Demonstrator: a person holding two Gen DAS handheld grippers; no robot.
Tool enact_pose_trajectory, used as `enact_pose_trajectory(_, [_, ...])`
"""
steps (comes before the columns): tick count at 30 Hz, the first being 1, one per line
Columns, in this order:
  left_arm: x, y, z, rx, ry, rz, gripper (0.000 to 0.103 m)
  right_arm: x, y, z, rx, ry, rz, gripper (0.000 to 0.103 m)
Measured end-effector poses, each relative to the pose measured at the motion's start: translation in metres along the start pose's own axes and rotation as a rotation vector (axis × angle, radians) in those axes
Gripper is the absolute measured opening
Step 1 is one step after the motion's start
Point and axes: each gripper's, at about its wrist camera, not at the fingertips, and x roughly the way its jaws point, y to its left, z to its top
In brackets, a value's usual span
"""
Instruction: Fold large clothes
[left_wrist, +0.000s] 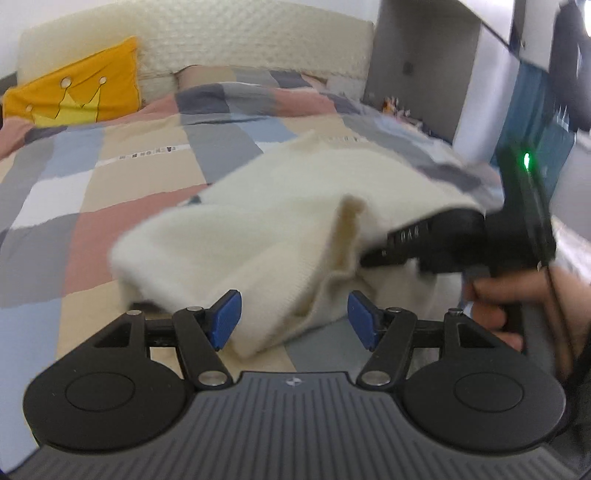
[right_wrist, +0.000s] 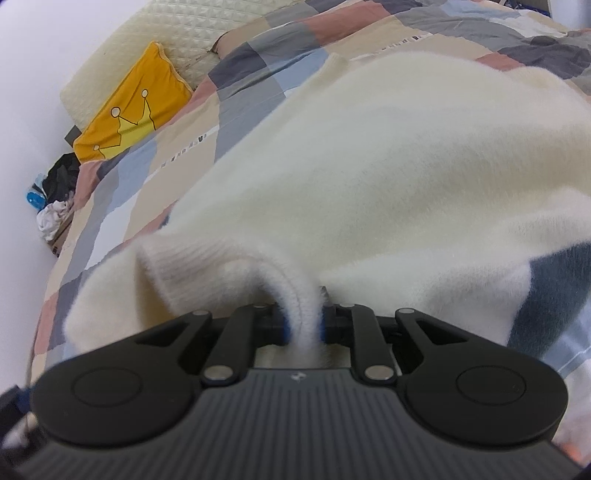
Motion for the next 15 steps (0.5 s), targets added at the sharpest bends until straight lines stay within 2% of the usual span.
enact_pose_trajectory(3, [0.018, -0.003, -0.003, 0.017, 0.023, 0.033, 0.069, -0.001, -0.003, 0.0, 0.024, 0.004, 0.014, 0.018])
enact_pose_trajectory(6, [0.032, -0.003, -0.007, 0.044, 0.047, 0.098, 0.069, -0.002, -0.005, -0.001, 0.045, 0.004, 0.023, 0.018])
enact_pose_trajectory(9, [0.037, -0.007, -0.011, 0.074, 0.048, 0.116, 0.069, 0.0, -0.006, -0.001, 0.054, 0.005, 0.021, 0.018])
enact_pose_trajectory(13, [0.049, -0.02, -0.017, 0.183, 0.032, 0.23, 0.069, 0.001, -0.007, 0.0, 0.065, 0.003, 0.023, 0.018])
enact_pose_trajectory(15, [0.055, -0.023, -0.017, 0.201, 0.04, 0.264, 0.069, 0.001, -0.008, 0.0, 0.072, 0.003, 0.026, 0.018])
